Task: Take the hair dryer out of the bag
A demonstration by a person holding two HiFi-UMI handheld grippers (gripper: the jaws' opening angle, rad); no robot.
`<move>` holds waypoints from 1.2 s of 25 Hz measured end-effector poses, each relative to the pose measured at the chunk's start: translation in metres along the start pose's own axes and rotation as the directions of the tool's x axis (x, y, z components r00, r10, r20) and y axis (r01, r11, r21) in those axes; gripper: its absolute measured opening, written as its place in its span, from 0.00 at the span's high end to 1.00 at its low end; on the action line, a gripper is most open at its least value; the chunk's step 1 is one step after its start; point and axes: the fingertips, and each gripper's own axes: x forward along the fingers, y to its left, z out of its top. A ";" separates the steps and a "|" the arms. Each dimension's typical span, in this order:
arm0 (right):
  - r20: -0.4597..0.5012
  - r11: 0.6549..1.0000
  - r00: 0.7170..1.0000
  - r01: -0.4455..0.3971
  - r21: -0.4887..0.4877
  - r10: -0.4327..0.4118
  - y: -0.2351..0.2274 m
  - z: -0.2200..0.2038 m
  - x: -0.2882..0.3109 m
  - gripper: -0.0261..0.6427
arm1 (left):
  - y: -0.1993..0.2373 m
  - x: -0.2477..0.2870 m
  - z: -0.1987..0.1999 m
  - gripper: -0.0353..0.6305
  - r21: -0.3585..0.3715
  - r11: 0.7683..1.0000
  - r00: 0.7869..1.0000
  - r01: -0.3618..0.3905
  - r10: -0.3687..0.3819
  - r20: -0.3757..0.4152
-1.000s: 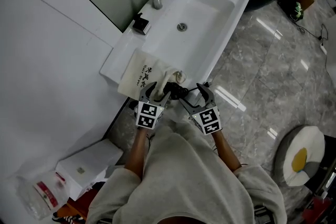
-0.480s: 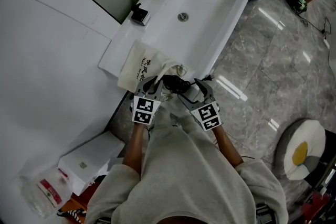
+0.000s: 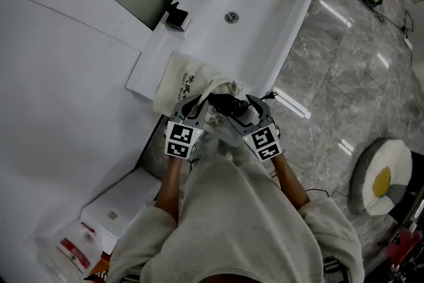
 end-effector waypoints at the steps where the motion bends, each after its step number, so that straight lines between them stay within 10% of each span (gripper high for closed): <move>1: -0.005 1.000 1.000 0.006 -0.003 -0.006 0.001 0.002 0.003 0.44 | 0.002 -0.001 0.001 0.86 -0.005 1.000 1.000 0.014 -0.013 0.006; 30: -0.383 0.931 0.921 -0.201 -0.304 0.073 0.038 -0.011 0.102 0.51 | 0.019 -0.015 -0.003 0.86 -0.047 0.982 0.982 0.182 -0.179 0.063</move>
